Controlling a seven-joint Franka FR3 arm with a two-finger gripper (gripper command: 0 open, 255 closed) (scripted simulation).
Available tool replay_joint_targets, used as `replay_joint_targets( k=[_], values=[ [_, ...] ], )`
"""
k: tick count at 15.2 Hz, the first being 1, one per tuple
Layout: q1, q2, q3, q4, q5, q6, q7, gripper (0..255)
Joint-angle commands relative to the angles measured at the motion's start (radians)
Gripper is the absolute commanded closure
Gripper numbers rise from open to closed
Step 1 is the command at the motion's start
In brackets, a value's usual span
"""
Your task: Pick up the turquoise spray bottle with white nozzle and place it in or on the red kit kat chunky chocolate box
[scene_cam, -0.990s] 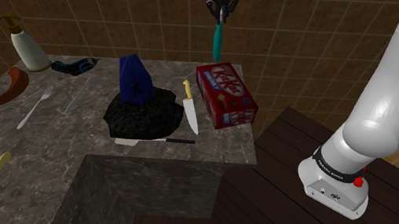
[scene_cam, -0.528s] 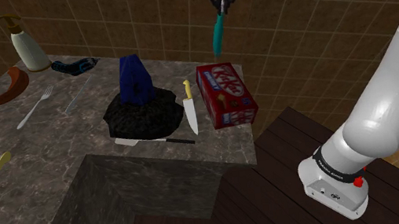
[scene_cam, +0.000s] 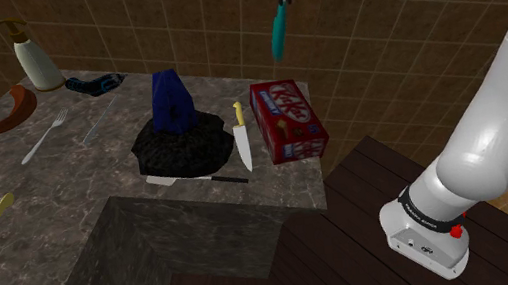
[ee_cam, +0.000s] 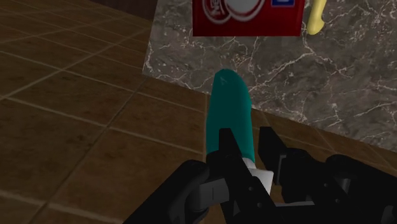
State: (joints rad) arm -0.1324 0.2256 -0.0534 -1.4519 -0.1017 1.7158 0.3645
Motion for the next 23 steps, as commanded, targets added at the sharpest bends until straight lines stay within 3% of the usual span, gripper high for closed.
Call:
replay_joint_targets(
  k=[1,4,13,23],
  values=[
    [0.000,0.008,0.000,0.037,0.001,-0.029,-0.004,255],
    [0.000,0.015,0.000,0.078,0.002,-0.063,-0.007,255],
    [0.063,-0.280,0.048,-0.184,-0.015,-0.109,0.100,255],
    [0.117,-0.515,0.121,-0.328,0.002,-0.212,0.215,255]
  ],
)
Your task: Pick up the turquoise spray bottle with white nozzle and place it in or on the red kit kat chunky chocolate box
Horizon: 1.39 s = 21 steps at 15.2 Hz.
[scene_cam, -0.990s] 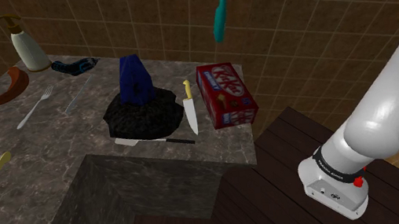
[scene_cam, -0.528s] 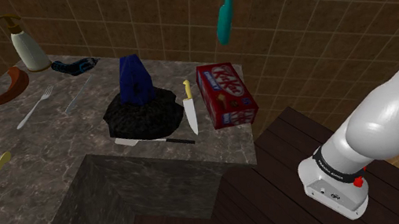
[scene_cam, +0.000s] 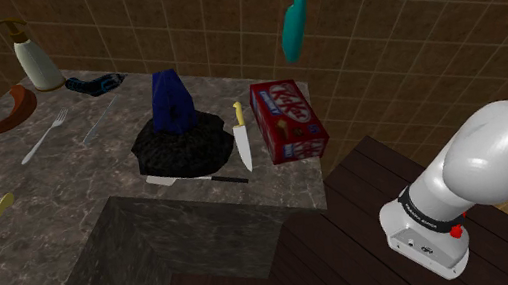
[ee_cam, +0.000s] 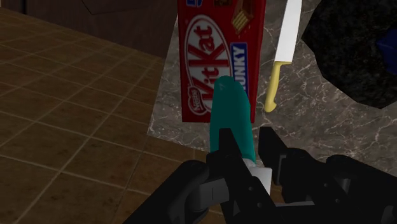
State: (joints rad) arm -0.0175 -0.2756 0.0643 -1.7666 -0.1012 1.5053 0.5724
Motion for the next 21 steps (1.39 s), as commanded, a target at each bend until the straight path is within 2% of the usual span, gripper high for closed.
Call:
replay_joint_targets(
  k=[1,21],
  values=[
    [0.003,-0.018,0.003,-0.032,0.002,0.012,0.008,255],
    [0.005,-0.064,0.000,-0.347,0.002,0.281,0.032,255]
  ],
)
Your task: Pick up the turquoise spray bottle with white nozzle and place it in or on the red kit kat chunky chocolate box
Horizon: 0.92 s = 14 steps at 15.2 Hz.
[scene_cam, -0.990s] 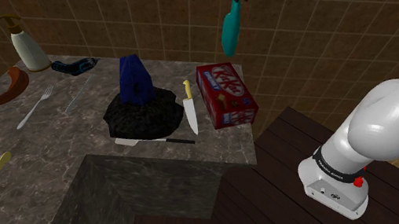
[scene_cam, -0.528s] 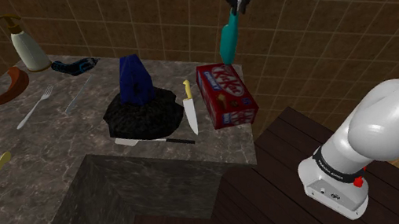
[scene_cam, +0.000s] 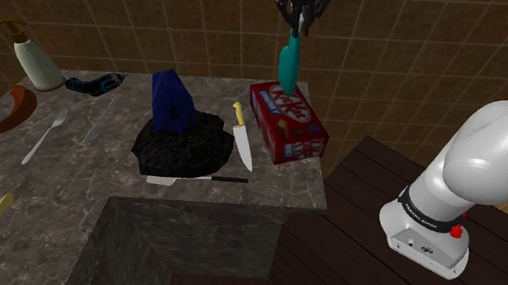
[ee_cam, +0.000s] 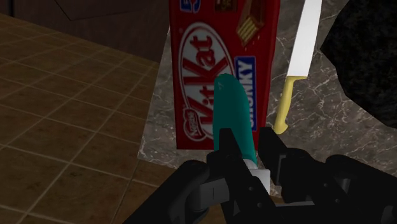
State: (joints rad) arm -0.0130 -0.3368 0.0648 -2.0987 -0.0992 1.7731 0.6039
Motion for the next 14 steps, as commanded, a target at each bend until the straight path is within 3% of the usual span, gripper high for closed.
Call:
replay_joint_targets(
  k=[1,8,14],
  values=[
    [0.000,-0.003,0.000,-0.029,0.000,0.026,0.002,255],
    [0.000,0.003,0.000,-0.118,-0.004,0.121,0.012,255],
    [0.000,0.003,0.000,-0.118,-0.004,0.121,0.012,255]
  ],
)
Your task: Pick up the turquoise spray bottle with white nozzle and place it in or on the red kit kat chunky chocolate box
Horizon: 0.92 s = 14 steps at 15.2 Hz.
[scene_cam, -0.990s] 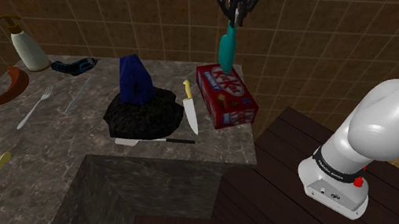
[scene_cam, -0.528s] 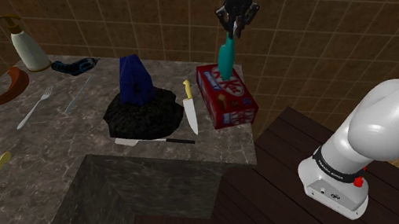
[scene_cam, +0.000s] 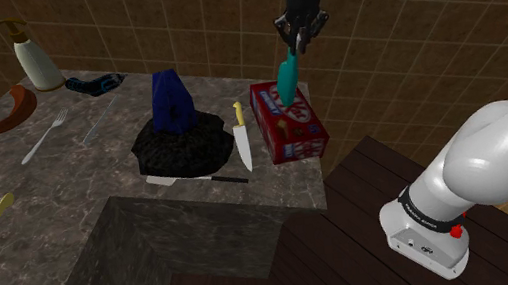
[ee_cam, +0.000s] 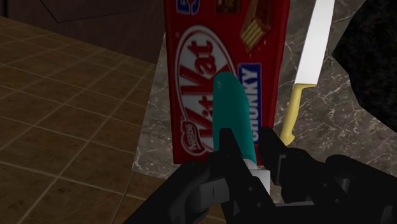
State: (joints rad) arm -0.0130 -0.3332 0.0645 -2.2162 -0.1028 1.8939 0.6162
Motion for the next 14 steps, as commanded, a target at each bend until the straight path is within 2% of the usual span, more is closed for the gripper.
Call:
replay_joint_targets(
  k=[1,2,7,11,14],
  values=[
    [0.000,0.000,0.000,0.000,0.000,0.000,0.000,255],
    [0.000,0.000,0.000,0.000,0.000,0.000,0.000,0],
    [0.000,0.000,0.000,0.000,0.000,0.000,0.000,0],
    [0.004,-0.008,0.007,0.120,0.006,-0.127,-0.003,0],
    [0.004,-0.008,0.007,0.120,0.006,-0.127,-0.003,0]
  ],
)
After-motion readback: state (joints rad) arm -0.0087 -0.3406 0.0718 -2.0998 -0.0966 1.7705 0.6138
